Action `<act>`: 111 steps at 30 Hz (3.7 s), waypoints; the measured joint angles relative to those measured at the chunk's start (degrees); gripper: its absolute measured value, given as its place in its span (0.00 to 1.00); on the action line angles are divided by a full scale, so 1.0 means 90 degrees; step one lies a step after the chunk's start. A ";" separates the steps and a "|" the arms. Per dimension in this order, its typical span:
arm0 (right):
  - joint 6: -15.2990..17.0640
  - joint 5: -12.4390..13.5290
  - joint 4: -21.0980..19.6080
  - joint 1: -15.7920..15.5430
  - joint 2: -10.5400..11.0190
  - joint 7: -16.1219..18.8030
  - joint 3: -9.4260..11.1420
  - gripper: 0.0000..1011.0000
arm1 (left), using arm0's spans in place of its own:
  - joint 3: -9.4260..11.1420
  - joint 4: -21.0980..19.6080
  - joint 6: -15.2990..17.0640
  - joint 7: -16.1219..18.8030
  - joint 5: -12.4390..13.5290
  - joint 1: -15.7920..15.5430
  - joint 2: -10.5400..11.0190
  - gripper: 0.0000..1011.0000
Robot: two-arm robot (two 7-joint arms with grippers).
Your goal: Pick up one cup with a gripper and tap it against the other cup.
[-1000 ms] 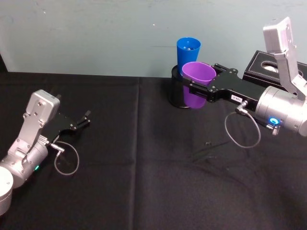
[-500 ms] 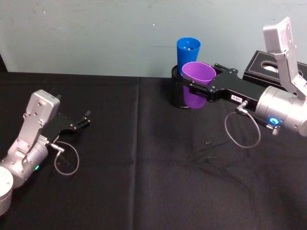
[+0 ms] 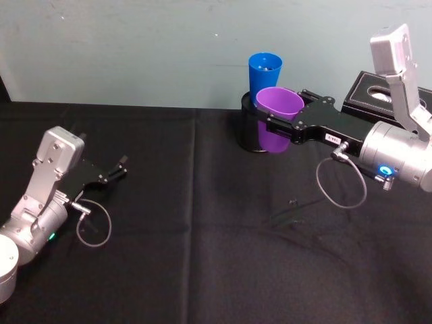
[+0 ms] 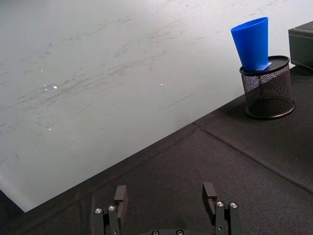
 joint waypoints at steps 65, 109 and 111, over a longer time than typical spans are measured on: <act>0.0000 0.0000 0.0000 0.0000 0.0000 0.0000 0.0000 0.71 | 0.0000 0.0000 0.0000 0.0000 0.0000 0.0000 0.0000 0.99; -0.0264 0.0234 0.1086 0.0640 -0.0418 -0.0092 -0.0232 0.71 | 0.0000 0.0000 0.0000 0.0000 0.0000 0.0000 0.0000 0.99; -0.0281 0.0208 0.1265 0.0775 -0.0501 -0.0101 -0.0261 0.71 | 0.0000 0.0000 0.0000 0.0000 0.0000 0.0000 0.0000 0.99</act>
